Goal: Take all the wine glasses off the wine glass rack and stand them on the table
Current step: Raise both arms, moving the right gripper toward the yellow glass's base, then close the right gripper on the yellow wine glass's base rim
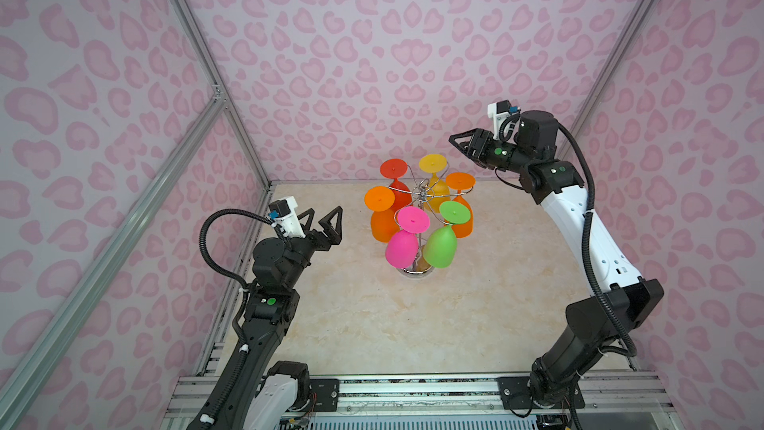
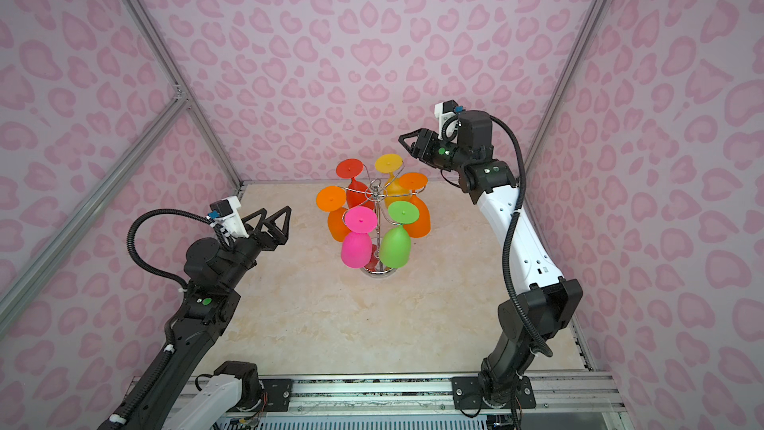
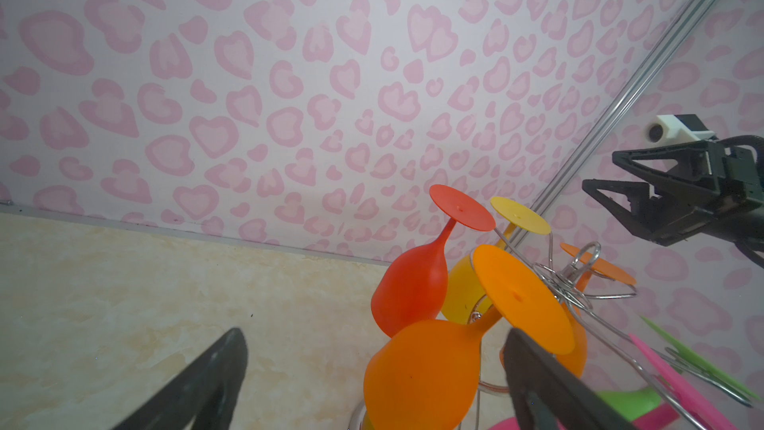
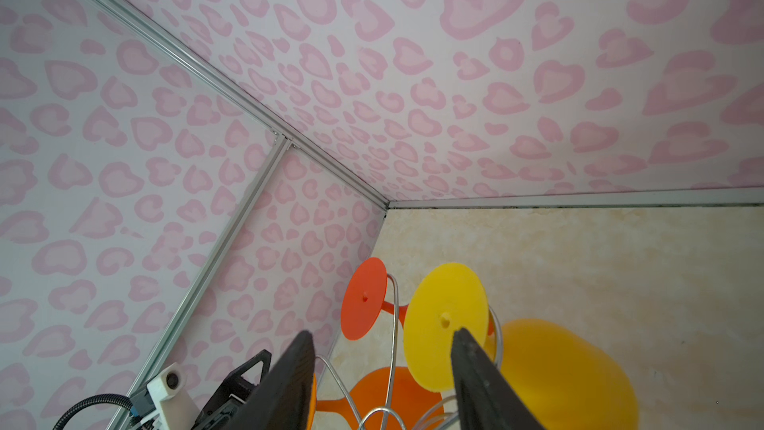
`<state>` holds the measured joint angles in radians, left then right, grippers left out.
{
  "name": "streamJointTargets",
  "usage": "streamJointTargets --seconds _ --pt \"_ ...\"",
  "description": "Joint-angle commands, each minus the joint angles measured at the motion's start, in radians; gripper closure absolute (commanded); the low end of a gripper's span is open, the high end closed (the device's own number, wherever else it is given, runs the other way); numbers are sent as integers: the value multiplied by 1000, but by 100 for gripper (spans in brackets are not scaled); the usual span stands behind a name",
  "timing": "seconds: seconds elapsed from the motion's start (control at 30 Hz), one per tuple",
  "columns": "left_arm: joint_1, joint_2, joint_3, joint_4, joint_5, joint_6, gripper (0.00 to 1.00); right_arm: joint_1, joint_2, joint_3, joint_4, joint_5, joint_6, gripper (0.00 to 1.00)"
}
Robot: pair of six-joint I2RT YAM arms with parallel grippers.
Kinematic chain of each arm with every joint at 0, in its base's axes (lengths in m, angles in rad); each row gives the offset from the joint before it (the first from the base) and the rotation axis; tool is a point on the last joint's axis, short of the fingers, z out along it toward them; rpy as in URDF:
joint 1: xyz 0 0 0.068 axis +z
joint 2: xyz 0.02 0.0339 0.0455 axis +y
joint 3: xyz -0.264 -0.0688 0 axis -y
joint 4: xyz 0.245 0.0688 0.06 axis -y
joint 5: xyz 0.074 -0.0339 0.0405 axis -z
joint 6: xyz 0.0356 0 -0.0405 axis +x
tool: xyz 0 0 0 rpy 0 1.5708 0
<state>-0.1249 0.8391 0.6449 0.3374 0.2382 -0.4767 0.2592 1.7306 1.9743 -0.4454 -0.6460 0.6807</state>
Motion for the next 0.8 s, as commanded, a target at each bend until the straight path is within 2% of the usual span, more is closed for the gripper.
streamJointTargets --seconds 0.0,0.2,0.77 --pt "0 -10 -9 4 -10 22 2 9 35 48 -133 21 -14 46" --pt "-1 -8 -16 8 -5 23 2 18 60 75 -197 60 -2 48" --pt "-2 -6 -39 14 -12 23 2 30 124 126 -229 42 20 52"
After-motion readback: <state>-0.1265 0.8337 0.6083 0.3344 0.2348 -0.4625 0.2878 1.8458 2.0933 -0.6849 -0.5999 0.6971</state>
